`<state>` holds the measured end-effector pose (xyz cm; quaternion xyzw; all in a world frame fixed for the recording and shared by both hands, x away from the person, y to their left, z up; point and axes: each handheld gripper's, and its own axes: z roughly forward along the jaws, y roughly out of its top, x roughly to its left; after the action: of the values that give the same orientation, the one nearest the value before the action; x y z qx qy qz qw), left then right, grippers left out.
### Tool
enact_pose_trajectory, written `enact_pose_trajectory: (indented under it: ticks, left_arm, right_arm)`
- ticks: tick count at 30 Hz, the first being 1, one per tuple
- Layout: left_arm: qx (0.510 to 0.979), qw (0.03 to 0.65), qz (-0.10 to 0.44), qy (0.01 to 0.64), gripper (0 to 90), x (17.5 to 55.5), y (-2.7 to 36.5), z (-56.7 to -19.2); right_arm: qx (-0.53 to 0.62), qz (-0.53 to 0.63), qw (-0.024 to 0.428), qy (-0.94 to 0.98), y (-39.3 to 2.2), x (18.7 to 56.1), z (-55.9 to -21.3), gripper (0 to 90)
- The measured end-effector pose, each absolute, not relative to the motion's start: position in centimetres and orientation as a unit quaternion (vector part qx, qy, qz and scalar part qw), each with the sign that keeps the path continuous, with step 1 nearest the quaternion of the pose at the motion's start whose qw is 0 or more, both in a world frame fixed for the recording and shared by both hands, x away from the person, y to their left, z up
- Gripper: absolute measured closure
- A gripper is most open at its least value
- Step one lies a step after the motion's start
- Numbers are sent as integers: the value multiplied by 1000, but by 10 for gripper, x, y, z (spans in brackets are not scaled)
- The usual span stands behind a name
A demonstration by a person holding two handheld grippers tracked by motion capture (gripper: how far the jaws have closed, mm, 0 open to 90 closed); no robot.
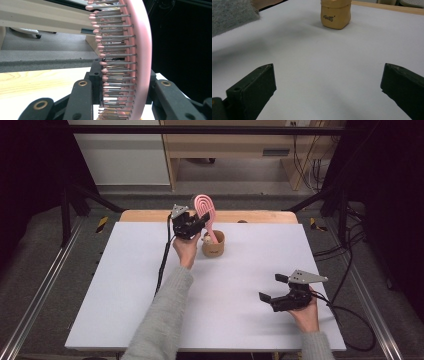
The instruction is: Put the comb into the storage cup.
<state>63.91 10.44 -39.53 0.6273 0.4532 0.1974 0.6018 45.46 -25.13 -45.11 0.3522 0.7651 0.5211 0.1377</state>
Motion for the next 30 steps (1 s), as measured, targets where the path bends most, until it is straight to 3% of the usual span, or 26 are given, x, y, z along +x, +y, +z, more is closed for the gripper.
enact_pose_trajectory:
  ticks: [30]
  left_arm:
    - [606, 612, 191, 472, 627, 634, 124, -407]
  right_arm:
    - [354, 520, 135, 766, -250, 455, -452, 2]
